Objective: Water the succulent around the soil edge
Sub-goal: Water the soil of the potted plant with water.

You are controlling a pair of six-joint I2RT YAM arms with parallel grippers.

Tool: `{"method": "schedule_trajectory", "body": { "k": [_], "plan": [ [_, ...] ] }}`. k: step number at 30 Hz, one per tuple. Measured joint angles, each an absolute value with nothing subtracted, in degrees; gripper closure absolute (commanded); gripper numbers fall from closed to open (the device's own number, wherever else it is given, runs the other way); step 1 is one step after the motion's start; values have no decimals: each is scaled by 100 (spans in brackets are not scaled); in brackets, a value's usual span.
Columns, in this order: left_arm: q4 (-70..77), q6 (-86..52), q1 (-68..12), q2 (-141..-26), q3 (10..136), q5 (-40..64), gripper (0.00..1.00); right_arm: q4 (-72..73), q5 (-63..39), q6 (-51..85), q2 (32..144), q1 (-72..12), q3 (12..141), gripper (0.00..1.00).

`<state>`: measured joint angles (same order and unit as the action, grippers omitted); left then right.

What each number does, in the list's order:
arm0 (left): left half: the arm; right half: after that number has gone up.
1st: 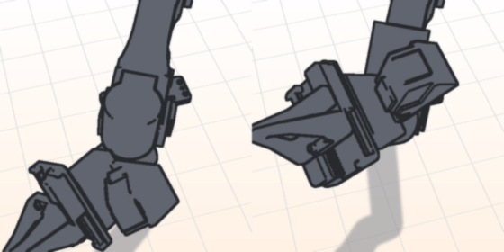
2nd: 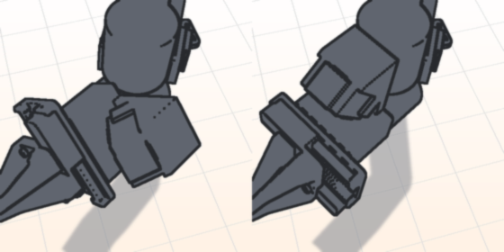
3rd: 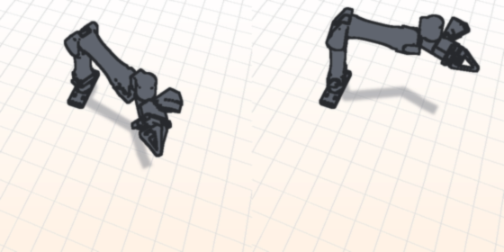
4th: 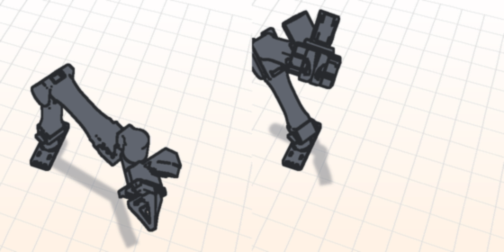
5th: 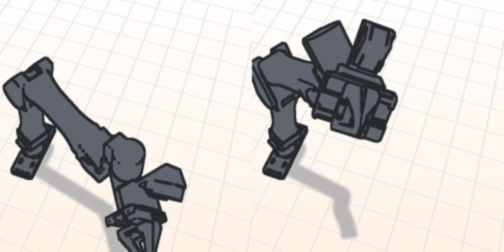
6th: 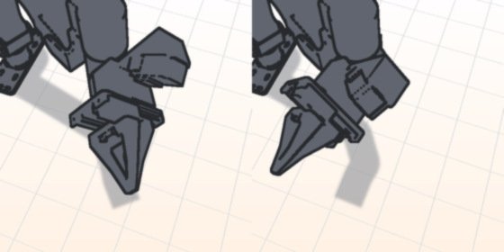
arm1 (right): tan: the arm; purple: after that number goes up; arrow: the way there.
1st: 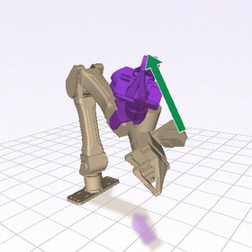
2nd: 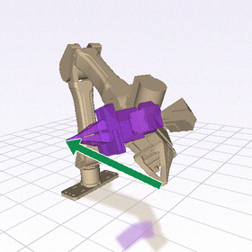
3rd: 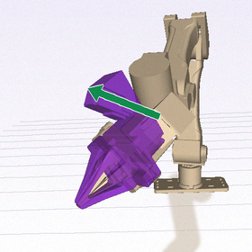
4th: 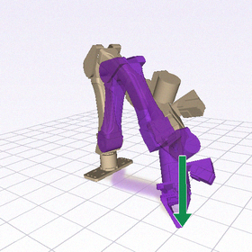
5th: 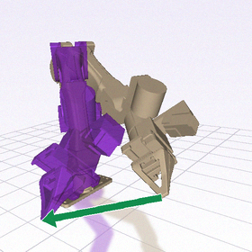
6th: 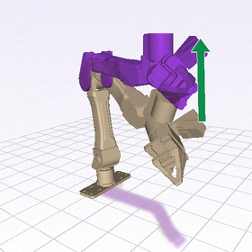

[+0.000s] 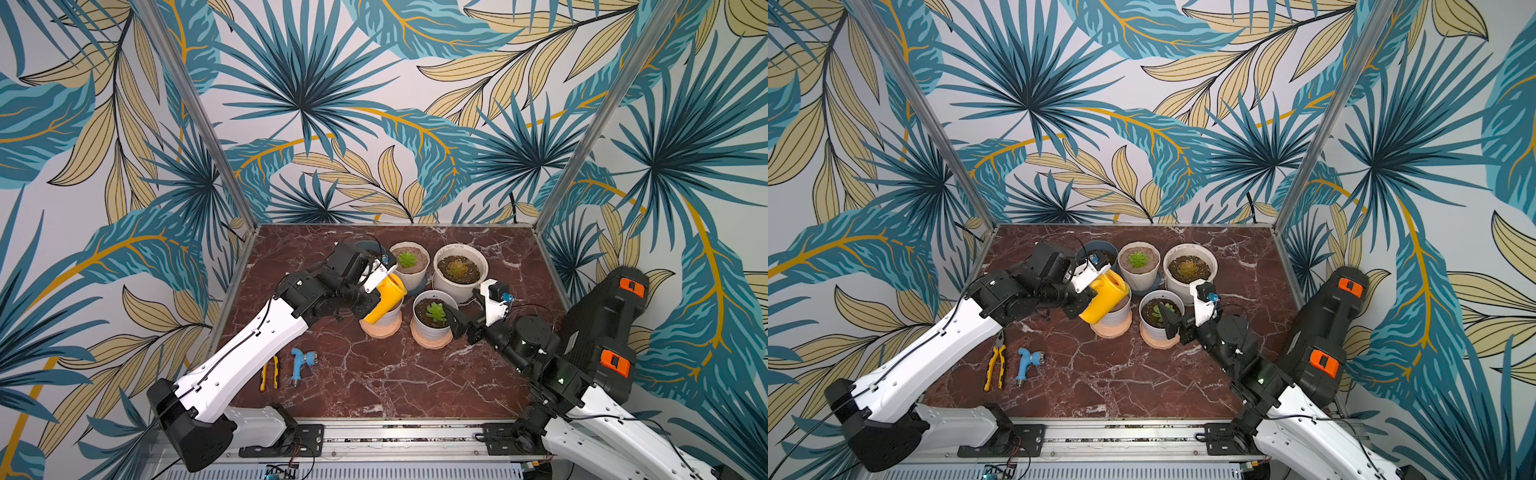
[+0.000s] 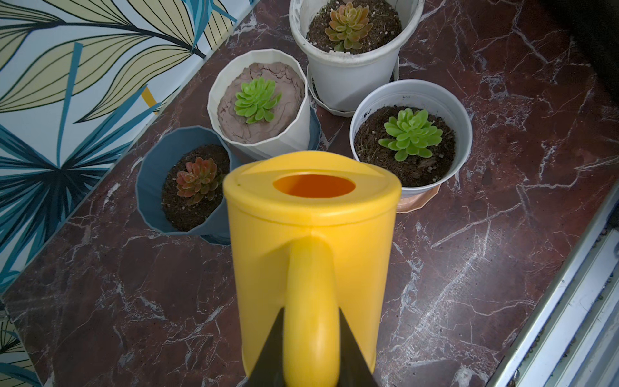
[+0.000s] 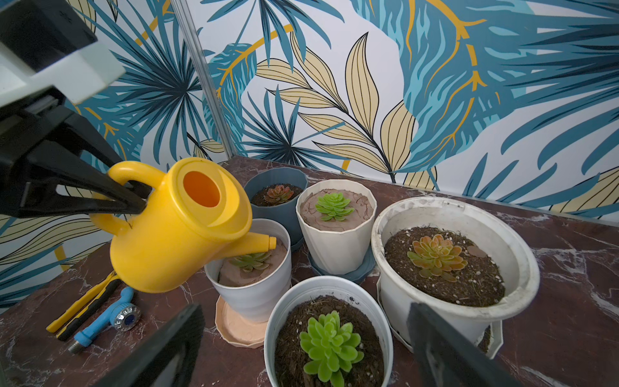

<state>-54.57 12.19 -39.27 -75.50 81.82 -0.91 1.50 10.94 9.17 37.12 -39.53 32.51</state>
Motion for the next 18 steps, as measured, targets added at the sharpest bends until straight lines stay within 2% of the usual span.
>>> {"method": "schedule_trajectory", "body": {
  "k": [18],
  "plan": [
    [-5494, 1350, -3844, -7870, 8379, -392, 100, 141, 1094, 917, 3715, -3953, 3251, 0]
  ]
}}
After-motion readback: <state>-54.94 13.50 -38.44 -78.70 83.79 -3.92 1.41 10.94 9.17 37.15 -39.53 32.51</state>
